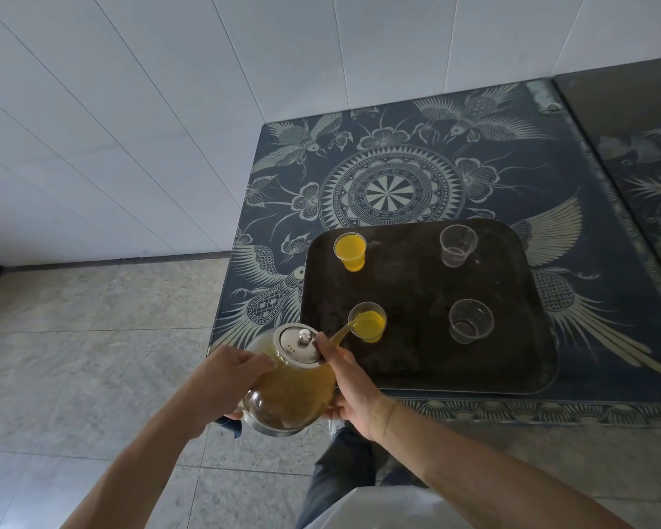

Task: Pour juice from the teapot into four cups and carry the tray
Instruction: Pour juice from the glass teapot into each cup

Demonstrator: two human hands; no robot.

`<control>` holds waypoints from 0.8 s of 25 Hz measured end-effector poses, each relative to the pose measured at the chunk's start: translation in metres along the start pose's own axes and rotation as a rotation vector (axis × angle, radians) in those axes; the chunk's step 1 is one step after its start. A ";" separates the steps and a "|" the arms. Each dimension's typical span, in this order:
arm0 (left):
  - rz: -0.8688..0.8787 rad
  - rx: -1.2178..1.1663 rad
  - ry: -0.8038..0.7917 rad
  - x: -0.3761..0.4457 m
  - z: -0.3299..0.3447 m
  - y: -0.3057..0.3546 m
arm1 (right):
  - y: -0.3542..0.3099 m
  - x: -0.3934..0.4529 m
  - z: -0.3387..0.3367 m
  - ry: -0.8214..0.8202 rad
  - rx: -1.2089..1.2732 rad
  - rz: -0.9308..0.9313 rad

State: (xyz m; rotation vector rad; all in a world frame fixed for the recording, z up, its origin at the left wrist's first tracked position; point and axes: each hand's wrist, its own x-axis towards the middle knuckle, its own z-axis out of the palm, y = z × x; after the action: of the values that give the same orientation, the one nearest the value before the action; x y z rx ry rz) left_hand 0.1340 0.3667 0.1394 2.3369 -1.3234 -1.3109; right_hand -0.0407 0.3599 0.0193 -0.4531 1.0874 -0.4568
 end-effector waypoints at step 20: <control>0.023 0.010 -0.031 -0.002 0.001 0.000 | 0.002 -0.003 -0.002 -0.019 0.009 0.030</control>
State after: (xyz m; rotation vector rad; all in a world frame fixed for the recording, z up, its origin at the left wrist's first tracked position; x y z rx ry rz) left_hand 0.1322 0.3686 0.1401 2.3106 -1.3649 -1.3415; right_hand -0.0437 0.3627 0.0195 -0.4322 1.0724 -0.4300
